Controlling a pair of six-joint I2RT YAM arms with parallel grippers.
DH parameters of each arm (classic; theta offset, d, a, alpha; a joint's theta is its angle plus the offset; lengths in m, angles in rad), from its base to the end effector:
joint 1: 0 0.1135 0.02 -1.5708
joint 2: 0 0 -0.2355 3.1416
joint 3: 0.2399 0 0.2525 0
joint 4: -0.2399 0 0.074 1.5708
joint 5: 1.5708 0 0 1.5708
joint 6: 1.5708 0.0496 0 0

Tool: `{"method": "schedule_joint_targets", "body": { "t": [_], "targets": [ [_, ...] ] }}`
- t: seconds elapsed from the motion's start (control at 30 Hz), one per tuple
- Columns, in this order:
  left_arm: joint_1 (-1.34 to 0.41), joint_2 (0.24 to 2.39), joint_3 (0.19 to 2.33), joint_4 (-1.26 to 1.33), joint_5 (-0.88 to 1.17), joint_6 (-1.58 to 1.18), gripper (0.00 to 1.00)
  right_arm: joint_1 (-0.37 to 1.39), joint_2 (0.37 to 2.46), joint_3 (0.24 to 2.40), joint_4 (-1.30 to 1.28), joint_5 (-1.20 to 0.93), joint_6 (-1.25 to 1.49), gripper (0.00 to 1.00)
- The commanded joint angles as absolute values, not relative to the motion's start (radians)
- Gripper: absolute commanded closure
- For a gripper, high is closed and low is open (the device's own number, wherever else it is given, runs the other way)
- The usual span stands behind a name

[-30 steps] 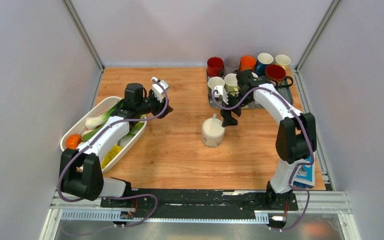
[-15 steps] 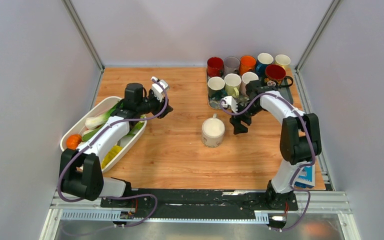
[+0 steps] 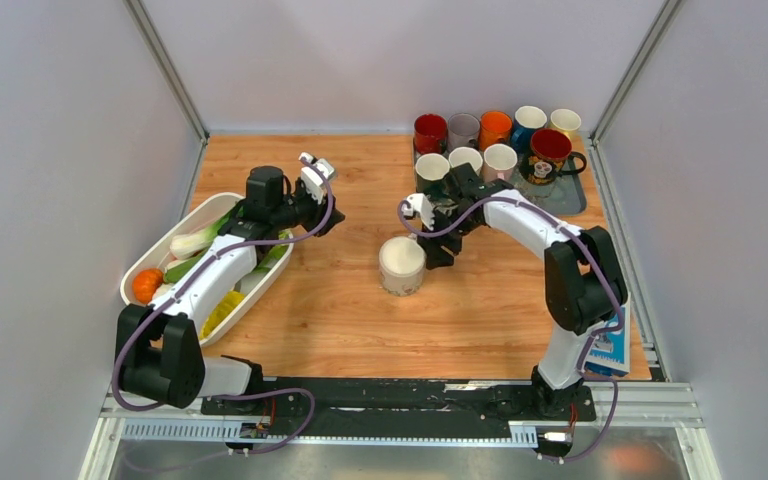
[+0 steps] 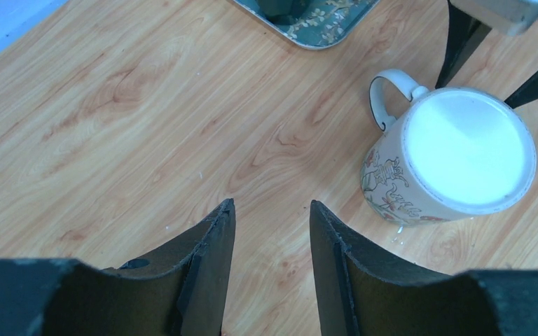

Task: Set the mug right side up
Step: Move the cup to the center of the board.

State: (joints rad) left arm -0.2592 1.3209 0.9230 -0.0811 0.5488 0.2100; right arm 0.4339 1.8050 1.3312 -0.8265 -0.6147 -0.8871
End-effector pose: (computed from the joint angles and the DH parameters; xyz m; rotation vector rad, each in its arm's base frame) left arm 0.2972 -0.1056 0.2483 0.7955 1.8609 -0.5912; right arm 0.3063 0.1735 0.1737 -1.7166 2.0229 0.7388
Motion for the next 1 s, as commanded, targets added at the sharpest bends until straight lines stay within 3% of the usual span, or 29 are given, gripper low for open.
{"method": "schedule_joint_targets", "body": {
  "t": [0.0, 0.13, 0.23, 0.27, 0.5, 0.67, 0.83, 0.97],
  "targets": [
    [-0.254, 1.332, 0.971, -0.079, 0.566, 0.196, 0.49, 0.413, 1.742, 1.427, -0.814, -0.658, -0.833, 0.38],
    [-0.253, 1.344, 0.988, -0.09, 0.564, 0.193, 0.49, 0.407, 1.753, 1.531, -1.051, -0.656, -1.26, 0.19],
    [-0.254, 1.348, 0.994, -0.108, 0.571, 0.206, 0.49, 0.408, 1.786, 1.536, -1.068, -0.589, -1.438, 0.01],
    [-0.254, 1.348, 0.996, -0.112, 0.573, 0.212, 0.5, 0.407, 1.817, 1.541, -1.059, -0.579, -1.474, 0.0],
    [-0.254, 1.336, 1.001, -0.126, 0.556, 0.242, 0.5, 0.416, 1.997, 1.719, -1.014, -0.683, -1.516, 0.0],
    [-0.253, 1.307, 0.977, -0.125, 0.539, 0.236, 0.5, 0.45, 2.042, 1.707, -1.037, -0.695, -1.616, 0.0],
    [-0.254, 1.284, 0.958, -0.144, 0.528, 0.247, 0.5, 0.458, 2.027, 1.626, -1.208, -0.612, -1.71, 0.21],
    [-0.255, 1.288, 0.955, -0.147, 0.53, 0.253, 0.5, 0.447, 1.891, 1.442, -1.212, -0.611, -1.741, 0.25]
  ]
}}
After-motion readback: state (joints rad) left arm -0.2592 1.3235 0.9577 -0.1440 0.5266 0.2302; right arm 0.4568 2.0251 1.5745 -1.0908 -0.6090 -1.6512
